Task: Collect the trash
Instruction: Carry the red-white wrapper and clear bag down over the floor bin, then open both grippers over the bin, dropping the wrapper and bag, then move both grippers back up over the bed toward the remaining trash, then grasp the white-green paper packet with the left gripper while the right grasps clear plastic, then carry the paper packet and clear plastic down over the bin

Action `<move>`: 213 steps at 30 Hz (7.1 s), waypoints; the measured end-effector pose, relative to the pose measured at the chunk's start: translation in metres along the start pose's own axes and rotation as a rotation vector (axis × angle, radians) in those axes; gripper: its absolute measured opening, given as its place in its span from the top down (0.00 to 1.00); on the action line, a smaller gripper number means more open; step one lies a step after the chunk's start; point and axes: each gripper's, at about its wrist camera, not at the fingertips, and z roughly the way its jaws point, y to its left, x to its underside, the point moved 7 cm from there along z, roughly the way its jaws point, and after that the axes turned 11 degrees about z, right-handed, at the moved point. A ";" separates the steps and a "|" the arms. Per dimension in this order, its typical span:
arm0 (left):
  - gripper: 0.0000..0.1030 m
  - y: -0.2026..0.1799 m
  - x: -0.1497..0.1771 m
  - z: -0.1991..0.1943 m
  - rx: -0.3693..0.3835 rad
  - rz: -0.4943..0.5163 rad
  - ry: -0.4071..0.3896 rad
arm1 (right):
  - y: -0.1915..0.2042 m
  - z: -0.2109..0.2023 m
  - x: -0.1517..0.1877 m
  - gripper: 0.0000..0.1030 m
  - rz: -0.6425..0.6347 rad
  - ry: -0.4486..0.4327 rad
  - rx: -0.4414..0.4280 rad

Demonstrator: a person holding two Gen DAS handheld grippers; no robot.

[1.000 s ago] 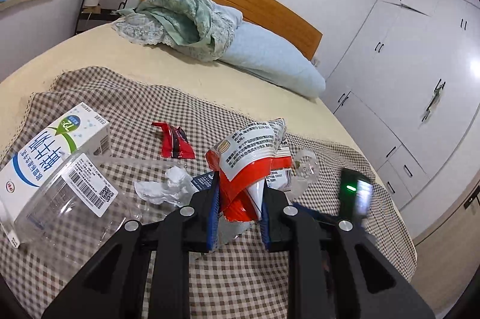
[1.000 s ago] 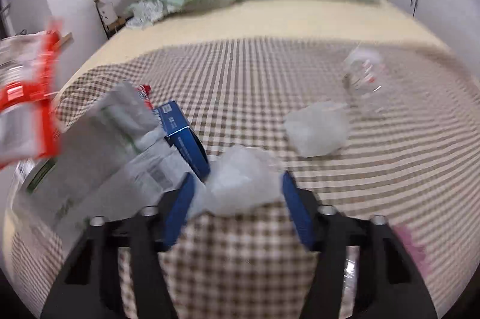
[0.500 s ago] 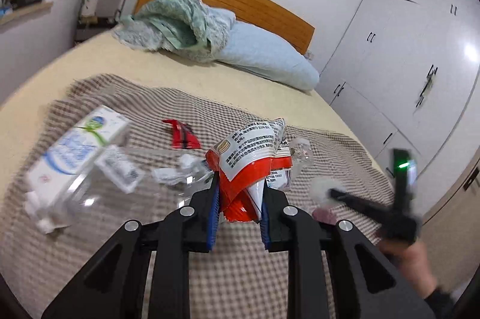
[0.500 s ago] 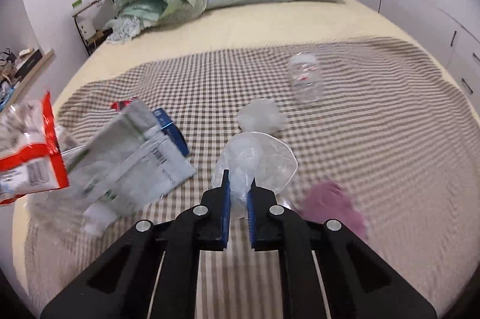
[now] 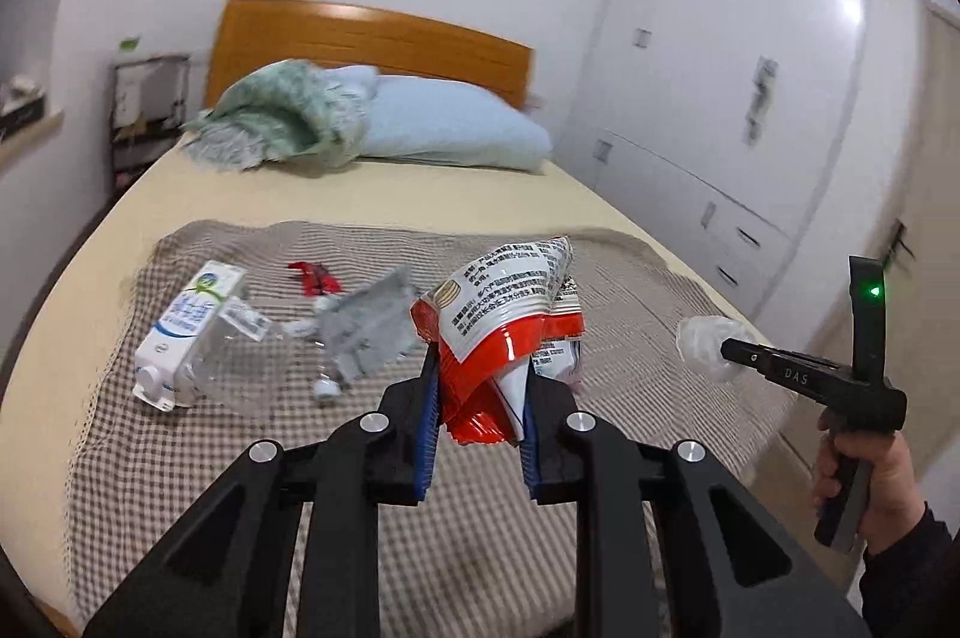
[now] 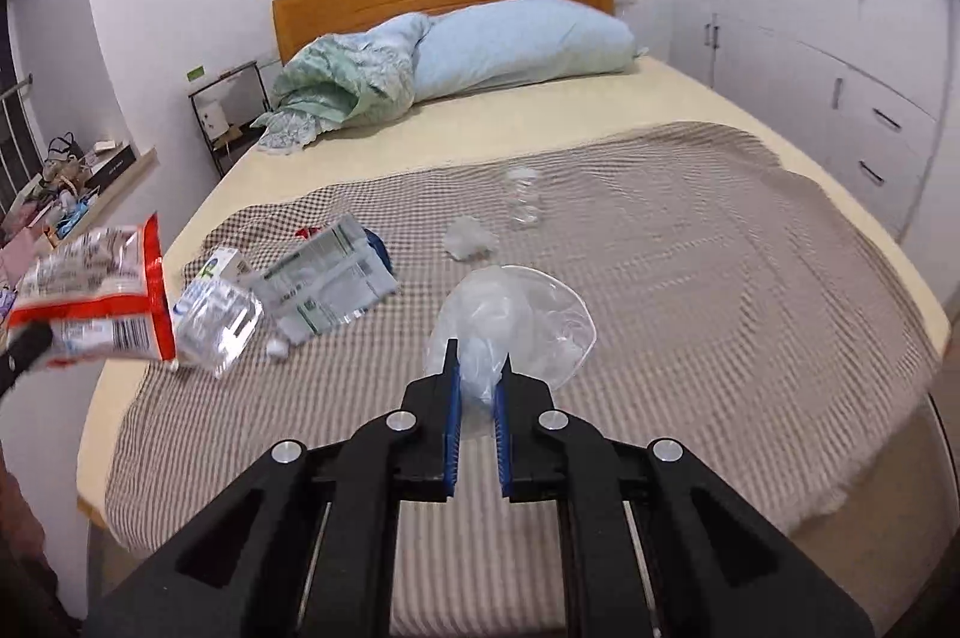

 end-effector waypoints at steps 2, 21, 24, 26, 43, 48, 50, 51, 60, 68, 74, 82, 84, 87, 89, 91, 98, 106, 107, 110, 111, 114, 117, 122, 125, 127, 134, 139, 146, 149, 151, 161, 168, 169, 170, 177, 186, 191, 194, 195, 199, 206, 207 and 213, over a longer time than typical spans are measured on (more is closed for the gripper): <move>0.81 -0.030 0.006 -0.010 0.036 0.030 0.014 | -0.029 -0.022 0.020 0.91 0.020 -0.002 0.023; 0.81 -0.290 0.240 0.090 0.292 0.412 0.492 | -0.258 0.034 0.377 0.91 0.360 0.370 0.243; 0.81 -0.304 0.274 0.111 0.301 0.450 0.568 | -0.277 0.062 0.418 0.90 0.389 0.435 0.300; 0.81 -0.313 0.294 0.122 0.316 0.484 0.605 | -0.291 0.077 0.447 0.89 0.421 0.483 0.320; 0.56 -0.388 0.462 0.232 0.254 0.736 0.913 | -0.346 0.006 0.518 0.41 0.744 0.354 0.365; 0.07 -0.394 0.461 0.254 0.175 0.874 0.730 | -0.351 0.009 0.532 0.41 0.715 0.393 0.406; 0.07 -0.384 0.461 0.253 0.192 0.818 0.781 | -0.351 0.011 0.535 0.41 0.716 0.396 0.406; 0.07 -0.377 0.461 0.252 0.191 0.781 0.809 | -0.351 0.014 0.536 0.41 0.724 0.399 0.399; 0.07 -0.360 0.431 0.234 0.180 0.641 0.781 | -0.334 0.016 0.517 0.41 0.682 0.395 0.385; 0.07 -0.357 0.407 0.208 0.232 0.561 0.735 | -0.324 0.003 0.496 0.41 0.652 0.372 0.402; 0.07 -0.356 0.370 0.176 0.265 0.503 0.633 | -0.309 -0.013 0.461 0.41 0.587 0.331 0.437; 0.07 -0.328 0.277 0.113 0.264 0.467 0.380 | -0.271 -0.029 0.391 0.41 0.482 0.234 0.452; 0.07 -0.312 0.254 0.100 0.247 0.442 0.334 | -0.254 -0.029 0.371 0.41 0.454 0.200 0.440; 0.07 -0.287 0.221 0.079 0.231 0.401 0.267 | -0.231 -0.023 0.352 0.39 0.431 0.173 0.421; 0.07 -0.269 0.203 0.067 0.216 0.384 0.226 | -0.211 -0.019 0.341 0.39 0.408 0.161 0.406; 0.07 -0.249 0.187 0.055 0.196 0.367 0.182 | -0.193 -0.015 0.332 0.39 0.382 0.144 0.390; 0.07 -0.164 0.160 0.029 0.091 0.263 0.089 | -0.131 -0.001 0.299 0.39 0.258 0.102 0.360; 0.07 -0.067 0.161 0.035 0.016 0.093 0.071 | -0.070 0.022 0.264 0.39 0.151 0.077 0.323; 0.07 -0.056 0.162 0.037 0.014 0.070 0.072 | -0.064 0.025 0.260 0.39 0.139 0.076 0.318; 0.07 -0.022 0.168 0.046 -0.003 0.005 0.077 | -0.038 0.036 0.248 0.39 0.095 0.066 0.298; 0.07 -0.009 0.168 0.048 -0.013 -0.009 0.071 | -0.033 0.039 0.246 0.39 0.089 0.064 0.293; 0.07 0.030 0.156 0.057 -0.042 -0.037 0.022 | -0.015 0.054 0.236 0.39 0.067 0.059 0.272; 0.07 0.070 0.132 0.084 -0.009 -0.077 -0.043 | 0.002 0.075 0.222 0.39 0.047 0.058 0.245; 0.07 0.125 0.102 0.145 0.006 -0.175 -0.081 | 0.021 0.104 0.201 0.39 0.007 0.054 0.230; 0.07 0.143 0.086 0.186 -0.011 -0.174 -0.056 | 0.027 0.125 0.186 0.39 -0.008 0.053 0.232; 0.07 0.150 0.072 0.206 -0.032 -0.115 -0.060 | 0.029 0.139 0.174 0.39 -0.002 0.043 0.231; 0.23 0.169 0.060 0.264 -0.010 -0.137 -0.011 | 0.042 0.189 0.128 0.39 -0.012 0.023 0.209; 0.48 0.171 0.057 0.291 -0.031 -0.107 0.028 | 0.061 0.229 0.081 0.39 -0.048 0.015 0.176; 0.99 0.165 0.030 0.274 0.056 -0.132 -0.034 | 0.086 0.289 0.044 0.39 -0.171 0.082 0.138; 1.00 0.155 0.016 0.257 0.061 -0.120 -0.073 | 0.077 0.332 0.031 0.39 -0.172 0.136 0.168; 1.00 0.148 0.007 0.243 0.043 -0.095 -0.096 | 0.061 0.366 0.021 0.44 -0.160 0.170 0.226; 1.00 0.138 0.002 0.228 0.024 -0.086 -0.034 | 0.079 0.362 -0.005 0.77 -0.201 0.216 0.182; 1.00 0.113 0.010 0.168 -0.021 -0.043 -0.051 | 0.118 0.251 -0.010 0.77 -0.174 0.138 0.012; 1.00 0.109 0.013 0.159 -0.019 -0.045 -0.055 | 0.119 0.228 -0.010 0.77 -0.176 0.117 -0.001; 1.00 0.105 0.016 0.149 -0.013 -0.056 -0.057 | 0.119 0.206 -0.009 0.77 -0.178 0.099 -0.016; 1.00 0.053 0.024 0.082 -0.023 -0.027 -0.037 | 0.083 0.103 0.007 0.77 -0.116 0.052 -0.059; 1.00 -0.071 0.030 0.022 0.084 0.098 -0.033 | -0.037 0.001 0.067 0.77 0.001 0.008 0.004; 1.00 -0.149 0.063 0.018 0.189 0.168 0.030 | -0.110 -0.030 0.124 0.77 0.116 0.025 0.053; 1.00 -0.199 0.094 0.024 0.256 0.226 0.083 | -0.161 -0.037 0.181 0.77 0.201 0.064 0.083; 1.00 -0.215 0.107 0.028 0.273 0.249 0.109 | -0.177 -0.038 0.202 0.77 0.226 0.084 0.092; 1.00 -0.270 0.155 0.050 0.331 0.322 0.209 | -0.227 -0.010 0.292 0.77 0.330 0.218 0.143; 1.00 -0.338 0.216 0.083 0.391 0.474 0.334 | -0.270 0.083 0.441 0.76 0.511 0.496 0.188; 1.00 -0.344 0.224 0.089 0.397 0.489 0.351 | -0.271 0.094 0.454 0.76 0.529 0.524 0.183; 1.00 -0.364 0.268 0.122 0.412 0.517 0.457 | -0.270 0.150 0.513 0.68 0.555 0.665 0.188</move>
